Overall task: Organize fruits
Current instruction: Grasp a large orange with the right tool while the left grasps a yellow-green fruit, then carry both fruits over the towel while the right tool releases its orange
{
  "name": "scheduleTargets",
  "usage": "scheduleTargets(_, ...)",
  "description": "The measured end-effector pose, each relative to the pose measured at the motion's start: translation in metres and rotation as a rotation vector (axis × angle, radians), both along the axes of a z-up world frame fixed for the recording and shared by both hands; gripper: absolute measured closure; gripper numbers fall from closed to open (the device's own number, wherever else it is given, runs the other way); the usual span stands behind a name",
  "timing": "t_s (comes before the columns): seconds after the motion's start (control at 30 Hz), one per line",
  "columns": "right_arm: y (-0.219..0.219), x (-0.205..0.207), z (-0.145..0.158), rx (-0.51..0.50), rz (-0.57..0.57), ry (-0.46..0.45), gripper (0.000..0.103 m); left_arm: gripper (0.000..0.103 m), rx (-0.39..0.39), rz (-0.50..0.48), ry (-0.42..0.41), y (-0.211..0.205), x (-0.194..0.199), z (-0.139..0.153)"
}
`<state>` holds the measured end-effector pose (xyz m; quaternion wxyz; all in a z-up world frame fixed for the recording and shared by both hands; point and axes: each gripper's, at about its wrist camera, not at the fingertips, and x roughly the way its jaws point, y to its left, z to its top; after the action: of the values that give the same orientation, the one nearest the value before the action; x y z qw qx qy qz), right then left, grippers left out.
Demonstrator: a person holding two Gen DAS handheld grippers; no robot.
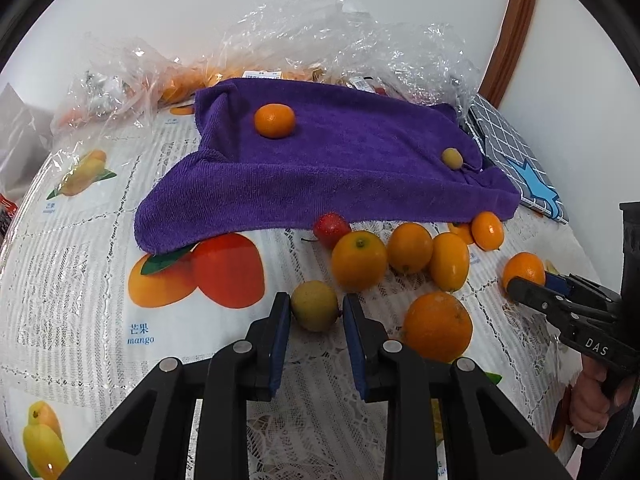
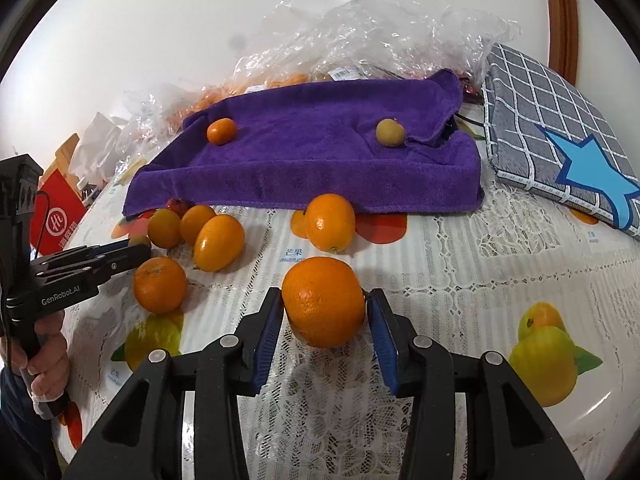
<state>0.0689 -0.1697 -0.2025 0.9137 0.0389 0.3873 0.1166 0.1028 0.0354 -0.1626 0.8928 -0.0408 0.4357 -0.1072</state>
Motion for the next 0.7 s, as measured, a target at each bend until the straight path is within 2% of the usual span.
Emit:
scheduleTargets(0.2, 0.000, -0.007, 0.002, -0.005, -0.001, -0.019, 0.061, 0.077, -0.031, 0.001, -0.013, 0.003, -0.003, 0.003)
scheduleTargets(0.7, -0.001, -0.024, 0.024, 0.016, -0.018, -0.069, 0.062, 0.077, -0.113, 0.080, -0.068, 0.025, -0.007, 0.017)
